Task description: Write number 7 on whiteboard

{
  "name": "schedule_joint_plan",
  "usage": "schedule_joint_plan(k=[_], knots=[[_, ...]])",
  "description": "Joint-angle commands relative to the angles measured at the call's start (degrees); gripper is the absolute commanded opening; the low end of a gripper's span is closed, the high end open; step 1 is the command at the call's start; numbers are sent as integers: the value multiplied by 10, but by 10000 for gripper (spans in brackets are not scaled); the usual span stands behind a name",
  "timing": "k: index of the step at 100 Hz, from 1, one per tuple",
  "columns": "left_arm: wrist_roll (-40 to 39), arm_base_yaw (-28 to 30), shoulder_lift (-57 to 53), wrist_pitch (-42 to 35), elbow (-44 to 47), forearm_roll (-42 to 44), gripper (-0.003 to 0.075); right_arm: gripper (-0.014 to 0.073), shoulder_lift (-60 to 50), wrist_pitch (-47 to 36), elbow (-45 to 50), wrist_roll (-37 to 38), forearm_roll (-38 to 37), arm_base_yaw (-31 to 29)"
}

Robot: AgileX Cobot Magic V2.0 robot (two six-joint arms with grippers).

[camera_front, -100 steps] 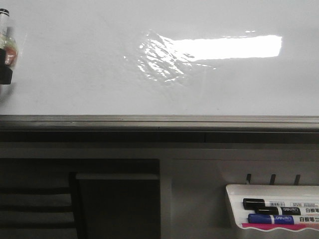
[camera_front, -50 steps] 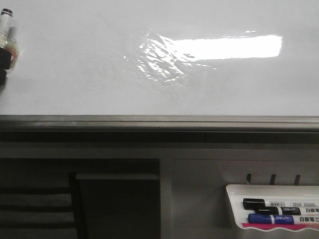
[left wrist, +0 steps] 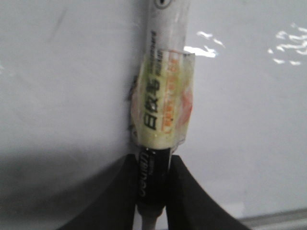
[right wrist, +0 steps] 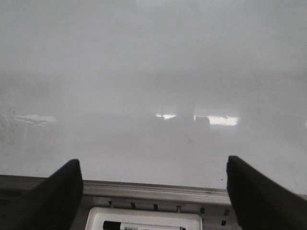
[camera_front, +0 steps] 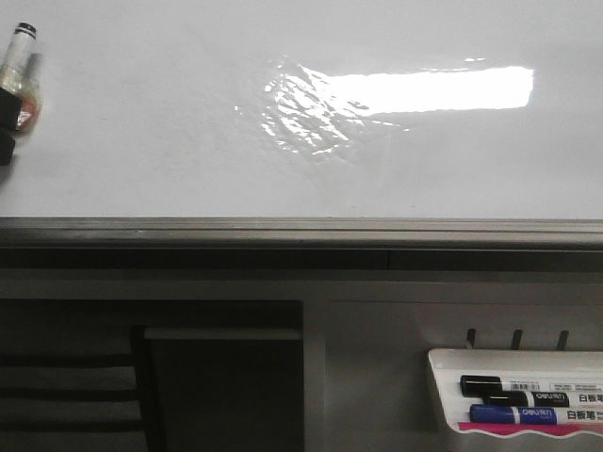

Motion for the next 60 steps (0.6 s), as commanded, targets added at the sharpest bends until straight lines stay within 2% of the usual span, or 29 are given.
schedule_joint_plan(k=[1,18,30,39,49,60], knots=[[3,-4,-26,94,-57,14,-20,548,30,19,-52,-7,9,-3],[68,-4,-31,337,-146,9,-20,540,103,131,-120,-7,10,-3],[133,-4,-31,454,-198,-19,-20,540,156,187,-164,-63,37,-3],[208,-4,-31,509,-224,-66,-20,540,196,228,-192,-135,107,-1],[300,-4,-31,541,-241,-134,-20,540,240,261,-223,-234,198,13],[396,-12,-31,573,-250,-189,-20,540,285,284,-248,-336,264,41]])
